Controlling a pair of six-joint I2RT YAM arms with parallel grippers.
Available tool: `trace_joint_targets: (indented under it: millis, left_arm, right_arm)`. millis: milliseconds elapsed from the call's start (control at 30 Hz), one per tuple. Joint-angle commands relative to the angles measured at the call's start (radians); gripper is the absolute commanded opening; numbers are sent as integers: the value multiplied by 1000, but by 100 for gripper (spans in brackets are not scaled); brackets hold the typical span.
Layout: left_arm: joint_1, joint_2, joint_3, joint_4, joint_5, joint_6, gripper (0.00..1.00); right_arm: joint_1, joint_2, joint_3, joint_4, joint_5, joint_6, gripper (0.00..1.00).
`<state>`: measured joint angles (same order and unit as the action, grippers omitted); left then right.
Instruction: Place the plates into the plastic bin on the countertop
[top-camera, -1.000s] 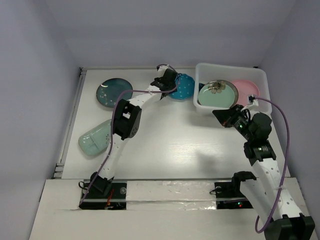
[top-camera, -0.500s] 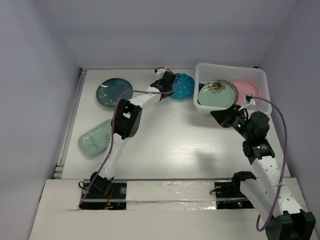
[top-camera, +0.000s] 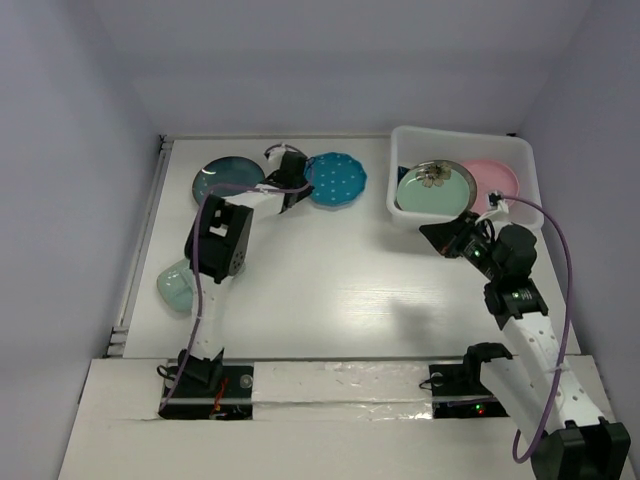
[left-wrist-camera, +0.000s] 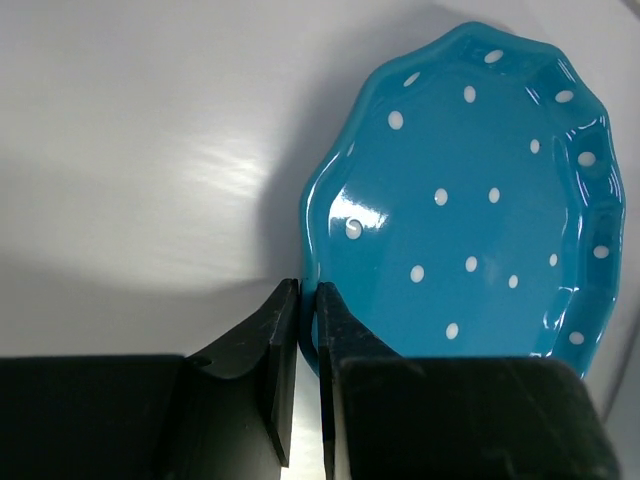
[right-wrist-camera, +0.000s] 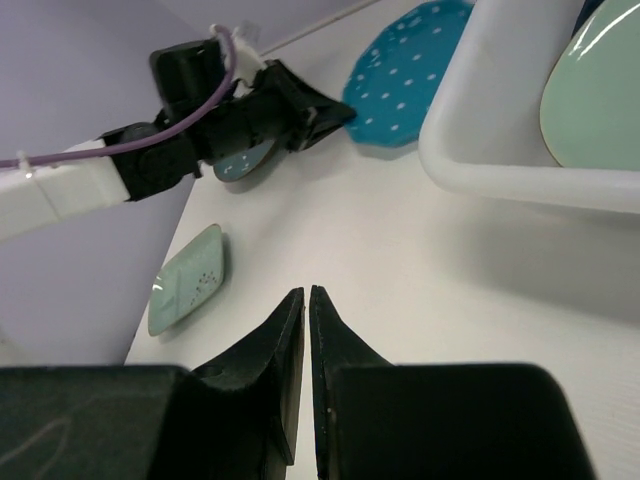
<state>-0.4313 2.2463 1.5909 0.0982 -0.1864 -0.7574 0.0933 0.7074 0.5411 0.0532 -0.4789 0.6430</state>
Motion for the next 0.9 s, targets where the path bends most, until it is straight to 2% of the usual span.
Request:
trace_joint_targets:
  millis: [0,100,367,867]
  left_arm:
    - [65,-166,-149,47,-4,6,0]
    - [77,-244,-221,100,18,15,0]
    - [77,-338,-301,187,80,7,0]
    - [86,-559,-347,258,160,-6,0]
  right_arm:
    - [10,3,-12,33,-15,-14,12]
    - [10,17,-13,43,-12,-16,12]
    - [10,0,-16,28,11,-11,12]
    - [10,-52,26,-45,74,-25,12]
